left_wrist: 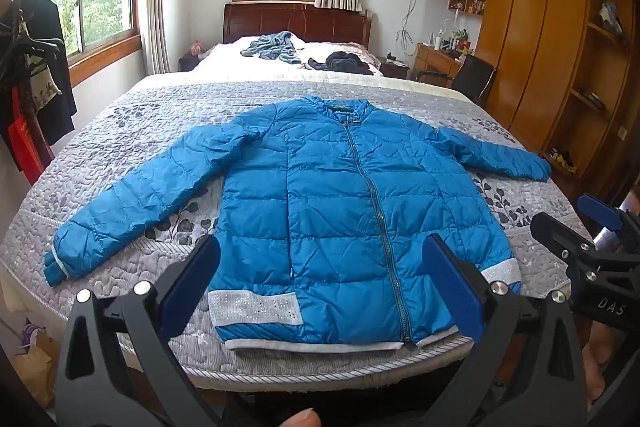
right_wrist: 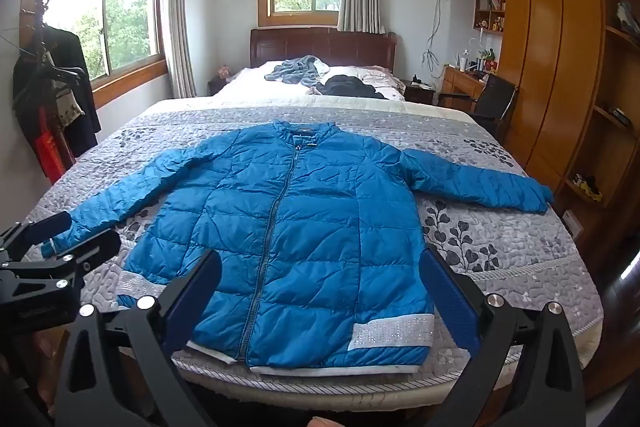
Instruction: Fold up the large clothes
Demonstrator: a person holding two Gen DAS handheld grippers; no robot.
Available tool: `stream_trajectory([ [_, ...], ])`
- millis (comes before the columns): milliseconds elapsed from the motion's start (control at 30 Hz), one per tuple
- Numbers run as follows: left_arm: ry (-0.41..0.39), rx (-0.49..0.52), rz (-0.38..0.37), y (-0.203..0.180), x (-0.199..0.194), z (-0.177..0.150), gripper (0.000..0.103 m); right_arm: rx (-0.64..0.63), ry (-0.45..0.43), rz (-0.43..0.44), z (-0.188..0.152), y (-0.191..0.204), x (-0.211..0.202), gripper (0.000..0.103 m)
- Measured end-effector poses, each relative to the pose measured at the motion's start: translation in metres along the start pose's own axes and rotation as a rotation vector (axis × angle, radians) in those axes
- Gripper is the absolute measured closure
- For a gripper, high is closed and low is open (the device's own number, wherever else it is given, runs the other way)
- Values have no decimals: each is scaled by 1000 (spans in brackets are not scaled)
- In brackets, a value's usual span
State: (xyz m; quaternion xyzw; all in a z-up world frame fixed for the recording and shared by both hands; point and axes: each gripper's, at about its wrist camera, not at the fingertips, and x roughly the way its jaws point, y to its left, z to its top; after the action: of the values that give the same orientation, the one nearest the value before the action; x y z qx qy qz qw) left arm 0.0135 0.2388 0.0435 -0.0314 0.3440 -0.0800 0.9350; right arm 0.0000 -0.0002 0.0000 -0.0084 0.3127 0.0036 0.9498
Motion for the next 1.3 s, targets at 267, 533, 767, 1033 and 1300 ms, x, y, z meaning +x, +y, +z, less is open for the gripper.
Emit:
stream_trajectory([
  [267,0,5,4,-1,0,0,3,0,-3,1,0,0,-1,4],
  [533,2,4,6,0,1,0,3,1,-1,1,0,0,-1,4],
  [767,-1,6,8,0,0,0,3,3,0,2,0,0,0,4],
  [1033,-5,9,11,0,-2,1,3,3,-1,4,0,-1,0,4],
  [1300,-1,10,11,4,-4,2,3,4,-1,3,0,-2,0,4],
])
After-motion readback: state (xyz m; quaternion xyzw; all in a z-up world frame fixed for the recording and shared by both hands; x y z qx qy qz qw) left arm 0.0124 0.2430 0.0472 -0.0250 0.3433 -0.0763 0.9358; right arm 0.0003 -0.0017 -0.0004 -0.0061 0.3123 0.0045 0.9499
